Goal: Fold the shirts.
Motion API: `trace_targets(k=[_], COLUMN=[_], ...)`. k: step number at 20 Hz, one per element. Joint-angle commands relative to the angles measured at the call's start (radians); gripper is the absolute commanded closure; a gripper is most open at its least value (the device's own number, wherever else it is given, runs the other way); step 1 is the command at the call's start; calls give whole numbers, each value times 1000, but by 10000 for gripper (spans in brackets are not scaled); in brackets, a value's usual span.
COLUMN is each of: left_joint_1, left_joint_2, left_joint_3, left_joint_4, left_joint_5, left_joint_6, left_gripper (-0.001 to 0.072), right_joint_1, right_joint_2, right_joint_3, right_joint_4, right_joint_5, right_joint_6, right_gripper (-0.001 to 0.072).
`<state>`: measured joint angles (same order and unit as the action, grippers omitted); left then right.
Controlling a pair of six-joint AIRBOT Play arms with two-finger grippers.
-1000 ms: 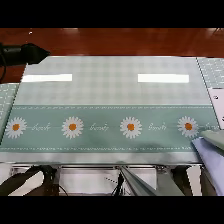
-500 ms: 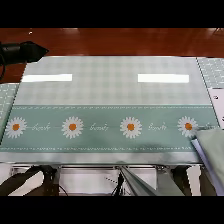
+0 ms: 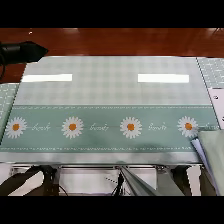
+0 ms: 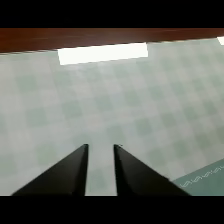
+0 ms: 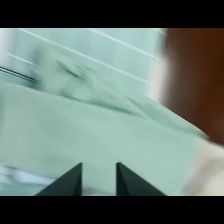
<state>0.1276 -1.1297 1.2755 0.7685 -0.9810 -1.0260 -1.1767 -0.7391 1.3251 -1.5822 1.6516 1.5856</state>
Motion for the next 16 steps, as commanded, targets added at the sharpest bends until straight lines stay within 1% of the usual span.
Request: trace_targets(k=[1, 2, 3, 4, 5, 6, 7, 8, 9, 10, 11, 12, 14, 16], left_joint_1=[-48, -94, -158, -227, -305, -374, -440, -489, -523, -536, -538, -534, -522, -505], left_joint_2=[0, -3, -9, -19, -35, -51, -69, -84, -97, -103, -105, -104, -104, -105], left_joint_3=[8, 8, 8, 8, 8, 8, 8, 8, 8, 8, 8, 8, 4, -5], left_joint_4=[8, 50, 132, 237, 378, 519, 663, 770, 836, 837, 801, 762, 678, 645], left_joint_5=[-68, -60, -59, -66, -87, -122, -163, -200, -233, -257, -271, -273, -259, -235], left_joint_6=[23, 23, 18, -18, -91, -165, -248, -332, -398, -412, -414, -436, -488, -567], left_gripper=[422, 422, 421, 403, 307, 284, 219, 133, 78, 80, 82, 83, 84, 84], right_joint_1=[23, 65, 146, 233, 359, 489, 636, 774, 889, 995, 1070, 1127, 1179, 1186], right_joint_2=[-40, -77, -124, -158, -194, -222, -249, -272, -291, -310, -325, -340, -364, -365], right_joint_3=[-4, -4, -4, -4, -4, -4, -4, -4, -4, -4, -4, -4, -17, -76], right_joint_4=[684, 840, 944, 947, 871, 738, 561, 378, 227, 96, 16, -13, 33, 92], right_joint_5=[-314, -344, -329, -288, -235, -203, -187, -180, -177, -177, -177, -177, -189, -245], right_joint_6=[-35, -81, -161, -207, -230, -230, -228, -215, -211, -210, -208, -192, -153, -98], right_gripper=[438, 438, 438, 438, 437, 431, 396, 317, 255, 221, 221, 222, 239, 239])
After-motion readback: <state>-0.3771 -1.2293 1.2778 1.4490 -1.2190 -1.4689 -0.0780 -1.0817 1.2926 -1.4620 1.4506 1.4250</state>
